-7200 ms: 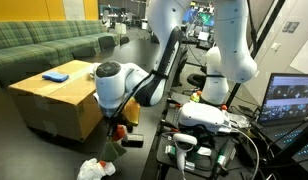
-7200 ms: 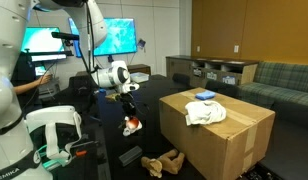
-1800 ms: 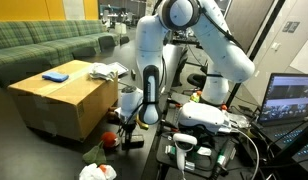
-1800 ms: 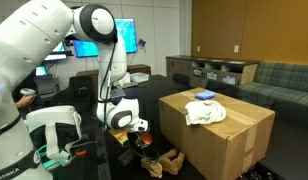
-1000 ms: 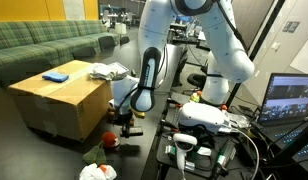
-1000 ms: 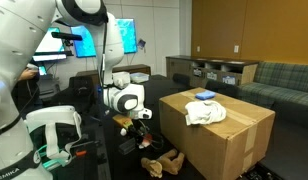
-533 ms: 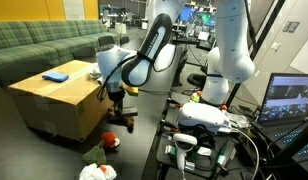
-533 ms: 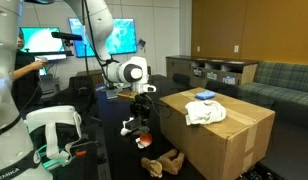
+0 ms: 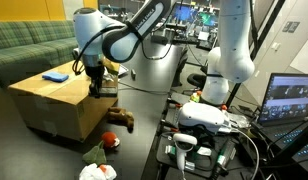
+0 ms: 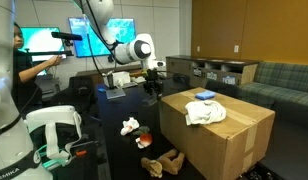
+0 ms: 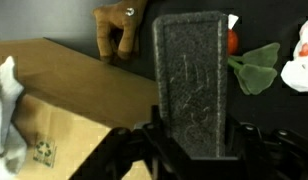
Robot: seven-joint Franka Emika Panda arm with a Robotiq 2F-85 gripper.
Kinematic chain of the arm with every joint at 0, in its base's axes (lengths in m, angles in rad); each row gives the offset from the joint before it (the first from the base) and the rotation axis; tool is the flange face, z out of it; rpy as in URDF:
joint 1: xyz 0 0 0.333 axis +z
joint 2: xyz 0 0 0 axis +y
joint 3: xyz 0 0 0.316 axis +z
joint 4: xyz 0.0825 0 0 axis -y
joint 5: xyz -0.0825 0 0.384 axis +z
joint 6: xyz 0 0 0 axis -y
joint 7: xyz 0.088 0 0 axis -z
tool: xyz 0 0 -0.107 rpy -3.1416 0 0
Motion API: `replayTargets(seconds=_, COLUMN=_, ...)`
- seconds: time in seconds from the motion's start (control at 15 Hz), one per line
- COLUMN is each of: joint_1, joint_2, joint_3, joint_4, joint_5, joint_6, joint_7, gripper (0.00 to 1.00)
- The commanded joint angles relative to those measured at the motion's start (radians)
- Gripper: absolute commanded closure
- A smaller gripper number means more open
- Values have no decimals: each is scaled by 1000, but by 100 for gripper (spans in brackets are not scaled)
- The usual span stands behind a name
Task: Put the objects on the table on the box and the objects on the box on the table
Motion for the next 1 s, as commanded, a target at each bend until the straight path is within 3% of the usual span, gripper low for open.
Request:
replayTargets(seconds=0.0, joint_1=-13, joint_2=85, joint_3=13, joint_4=184, joint_5=-31, joint_6=-60, joint_7=31, gripper=67)
replayTargets(seconds=0.4, joint_1=8, joint_2=229, joint_3=-4, joint_4=390, joint_5=-47, joint_6=-82, joint_7=53, gripper=67)
replayTargets(seconds=0.8, joint_1=52, joint_2=349, joint_3=-57, joint_4=505, joint_5=-110, joint_6=-40, joint_7=134, gripper=67)
replayTargets(seconds=0.87, joint_1=59, joint_2=361, joint_3=-68, joint_4=518, joint_5=-119, joint_6=-37, joint_7=151, gripper=61)
replayTargets(seconds=0.93, joint_1=66, joint_2=369, joint_3=-78, joint_4=528, joint_5=-127, joint_6=-32, joint_7=166, gripper=21)
